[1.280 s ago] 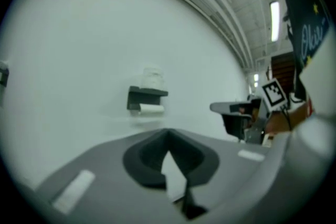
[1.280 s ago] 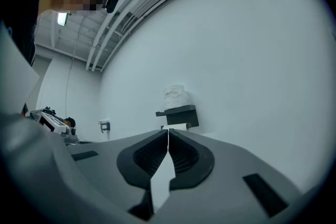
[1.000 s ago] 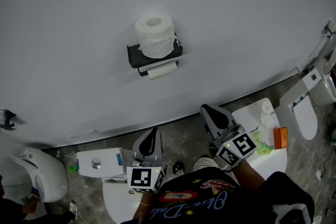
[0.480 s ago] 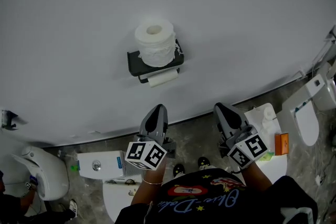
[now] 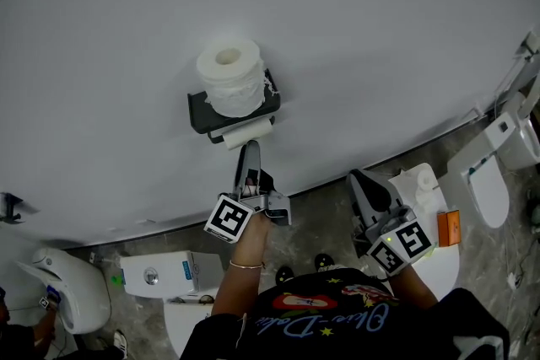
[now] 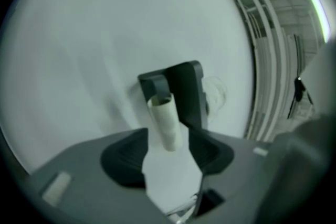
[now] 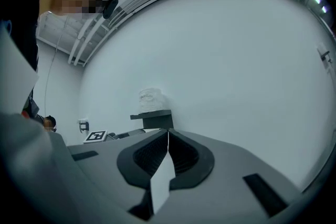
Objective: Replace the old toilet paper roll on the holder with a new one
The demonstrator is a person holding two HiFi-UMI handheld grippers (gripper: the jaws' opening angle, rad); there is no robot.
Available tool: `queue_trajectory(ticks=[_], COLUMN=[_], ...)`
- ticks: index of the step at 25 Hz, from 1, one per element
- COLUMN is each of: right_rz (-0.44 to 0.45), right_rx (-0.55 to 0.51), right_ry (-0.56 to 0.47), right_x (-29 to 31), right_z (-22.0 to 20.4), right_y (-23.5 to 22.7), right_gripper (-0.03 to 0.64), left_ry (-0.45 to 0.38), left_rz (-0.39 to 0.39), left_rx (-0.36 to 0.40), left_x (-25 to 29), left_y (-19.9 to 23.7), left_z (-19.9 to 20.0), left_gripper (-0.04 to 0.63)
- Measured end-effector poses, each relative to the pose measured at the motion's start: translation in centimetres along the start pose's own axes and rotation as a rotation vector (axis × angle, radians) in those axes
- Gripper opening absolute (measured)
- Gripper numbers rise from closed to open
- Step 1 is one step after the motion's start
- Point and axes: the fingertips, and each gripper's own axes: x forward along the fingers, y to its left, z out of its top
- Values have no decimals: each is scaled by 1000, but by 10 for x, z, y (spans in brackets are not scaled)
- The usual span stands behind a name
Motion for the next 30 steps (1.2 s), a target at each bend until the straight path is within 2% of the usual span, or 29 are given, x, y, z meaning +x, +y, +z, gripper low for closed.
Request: queue_trajectory(ticks=[8,9,10,14,20,24,28,30], right_rz=[-47,-51,-56,-73,-103,-141,-181,-194], right_rx=[-18,-19,-19,-18,-20,-21,-17,-11], right_ry=[9,9,10,8,-1,-13,-18,-17], right_x=[-5,-6,-6,-7,-17,-32,-50,-58], right_z=[0,1,1,2,5,9,11,11], right_y=[-12,-13,-15,-20,-30,-42,-55,-59], right_gripper=[14,14,14,14,14,14,14,14], left_ry=[-68,-66,-64,-50,18,86,148,188], left_rz=[-48,-44,-42,-57,-56,-81,-76,-69], left_rx=[-30,-29,-26,-3,18,17,-22,-12], left_x=[26,28,29,34,47,63,67,63], left_y=[1,2,2,-2,-2,-14,-23,-23], left_z=[17,18,18,15,-7,-39,-76,-94], left_gripper=[239,235,192,179,176,175,176,173])
